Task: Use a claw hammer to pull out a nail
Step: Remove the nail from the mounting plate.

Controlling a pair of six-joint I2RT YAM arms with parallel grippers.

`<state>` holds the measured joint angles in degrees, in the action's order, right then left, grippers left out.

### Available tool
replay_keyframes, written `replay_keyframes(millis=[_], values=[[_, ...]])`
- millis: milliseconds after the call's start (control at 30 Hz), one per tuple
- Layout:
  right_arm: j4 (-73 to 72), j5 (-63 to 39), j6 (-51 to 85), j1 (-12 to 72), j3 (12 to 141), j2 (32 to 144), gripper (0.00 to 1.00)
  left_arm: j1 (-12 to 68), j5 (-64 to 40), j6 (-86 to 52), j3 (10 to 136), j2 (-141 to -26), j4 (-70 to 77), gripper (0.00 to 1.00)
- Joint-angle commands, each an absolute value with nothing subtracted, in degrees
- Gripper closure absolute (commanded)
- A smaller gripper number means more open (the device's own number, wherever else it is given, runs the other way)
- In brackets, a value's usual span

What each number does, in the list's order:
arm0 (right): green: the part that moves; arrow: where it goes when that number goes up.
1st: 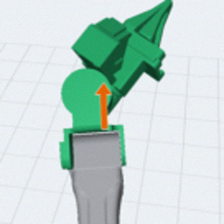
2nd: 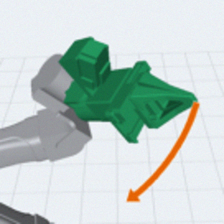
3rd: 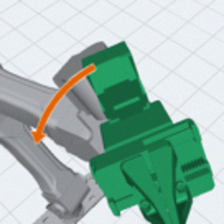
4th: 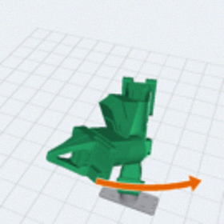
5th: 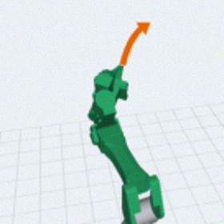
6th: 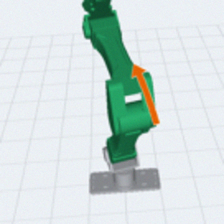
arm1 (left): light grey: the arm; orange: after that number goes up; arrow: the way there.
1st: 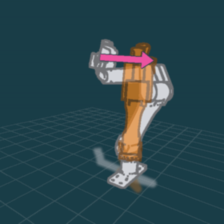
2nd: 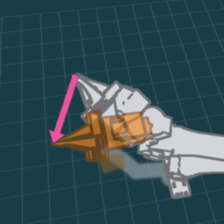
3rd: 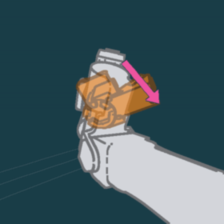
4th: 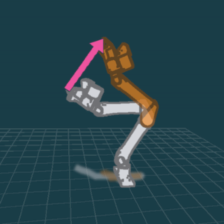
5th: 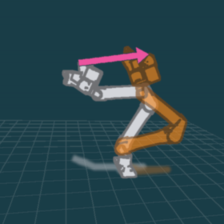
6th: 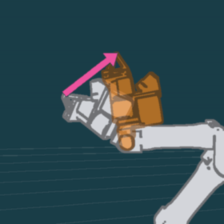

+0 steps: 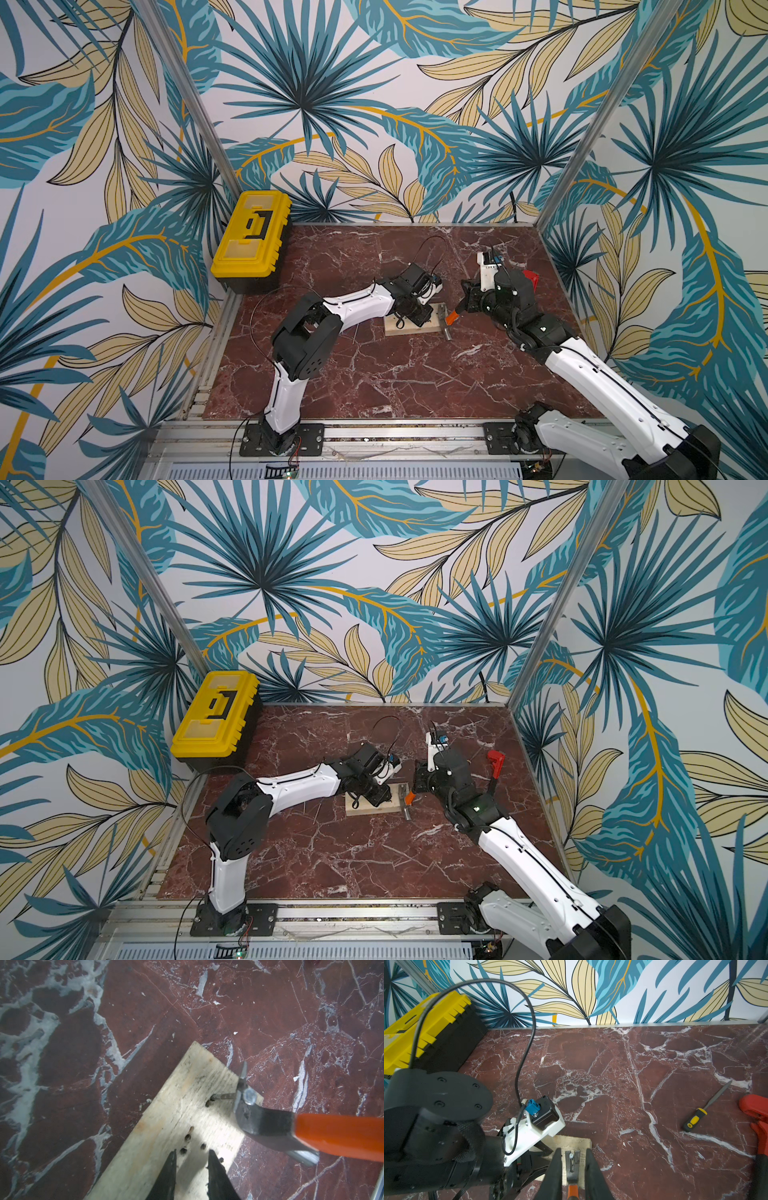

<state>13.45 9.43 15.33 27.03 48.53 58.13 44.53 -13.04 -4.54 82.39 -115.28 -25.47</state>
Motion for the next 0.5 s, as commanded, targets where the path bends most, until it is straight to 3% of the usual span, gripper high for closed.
replay_keyframes(millis=[0, 467], values=[[16.47, 8.22, 15.06, 28.01, 43.83, 59.85, 1.0, 43.68, -9.81, -5.38, 78.0, -122.2, -32.33, 0.73], [8.95, 9.9, 13.68, 28.83, 36.96, 54.14, 1.0, 43.51, -9.61, -6.07, 78.83, -123.58, -33.47, 0.75]])
